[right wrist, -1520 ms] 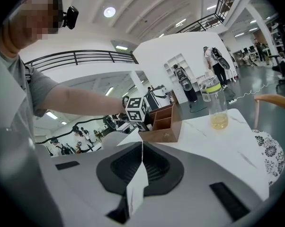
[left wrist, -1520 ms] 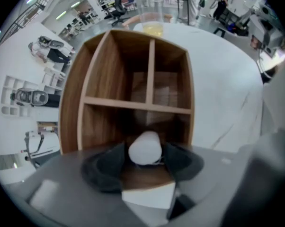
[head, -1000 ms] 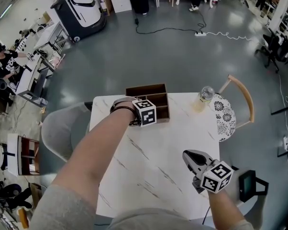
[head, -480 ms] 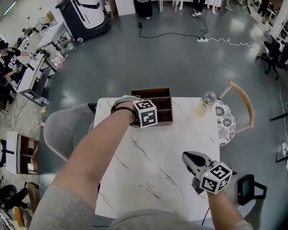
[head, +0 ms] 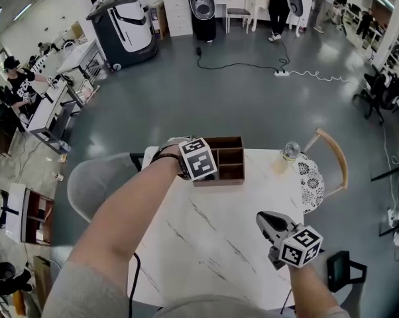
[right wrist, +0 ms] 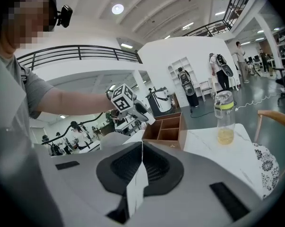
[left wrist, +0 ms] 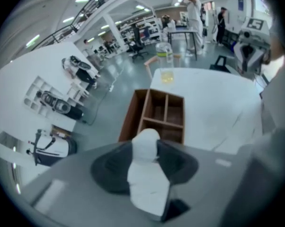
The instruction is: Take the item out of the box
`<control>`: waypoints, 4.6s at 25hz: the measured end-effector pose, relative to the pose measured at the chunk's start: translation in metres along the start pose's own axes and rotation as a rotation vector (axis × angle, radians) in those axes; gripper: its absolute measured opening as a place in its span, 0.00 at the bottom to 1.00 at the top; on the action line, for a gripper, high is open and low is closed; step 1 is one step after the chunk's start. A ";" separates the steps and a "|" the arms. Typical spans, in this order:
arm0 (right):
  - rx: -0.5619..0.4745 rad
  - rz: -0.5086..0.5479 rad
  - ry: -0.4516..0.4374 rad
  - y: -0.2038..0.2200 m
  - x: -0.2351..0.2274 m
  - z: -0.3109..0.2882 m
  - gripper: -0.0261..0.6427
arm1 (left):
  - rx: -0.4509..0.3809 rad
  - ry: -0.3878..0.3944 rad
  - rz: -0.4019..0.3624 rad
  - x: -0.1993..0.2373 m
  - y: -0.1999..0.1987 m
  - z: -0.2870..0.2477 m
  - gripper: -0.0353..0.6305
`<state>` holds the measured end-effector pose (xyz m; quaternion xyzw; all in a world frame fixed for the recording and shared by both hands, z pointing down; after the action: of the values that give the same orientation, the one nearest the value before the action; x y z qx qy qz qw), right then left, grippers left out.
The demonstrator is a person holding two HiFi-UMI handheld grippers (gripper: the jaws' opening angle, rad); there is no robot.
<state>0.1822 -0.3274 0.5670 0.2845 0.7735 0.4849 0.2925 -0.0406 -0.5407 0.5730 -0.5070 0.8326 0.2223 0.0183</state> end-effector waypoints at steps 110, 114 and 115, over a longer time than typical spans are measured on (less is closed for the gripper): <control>-0.257 0.044 0.070 -0.128 0.119 0.126 0.05 | -1.366 0.486 0.976 -0.193 0.205 0.369 0.30; -0.251 0.050 0.062 -0.126 0.119 0.123 0.05 | -1.362 0.481 0.977 -0.194 0.206 0.369 0.30; -0.251 0.051 0.061 -0.126 0.119 0.122 0.05 | -1.362 0.481 0.977 -0.194 0.206 0.369 0.30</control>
<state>0.1721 -0.2160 0.3868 0.2503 0.7080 0.5935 0.2895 -0.1940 -0.1555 0.3633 -0.0271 0.6242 0.5417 -0.5623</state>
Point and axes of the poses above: the fingertips, and each gripper's own axes: z backward along the fingers, x to its left, y out of its underside, the point moved 7 cm from there along z, backward along the fingers, and after that the axes turned 14 degrees about z, right-handed, at the moved point
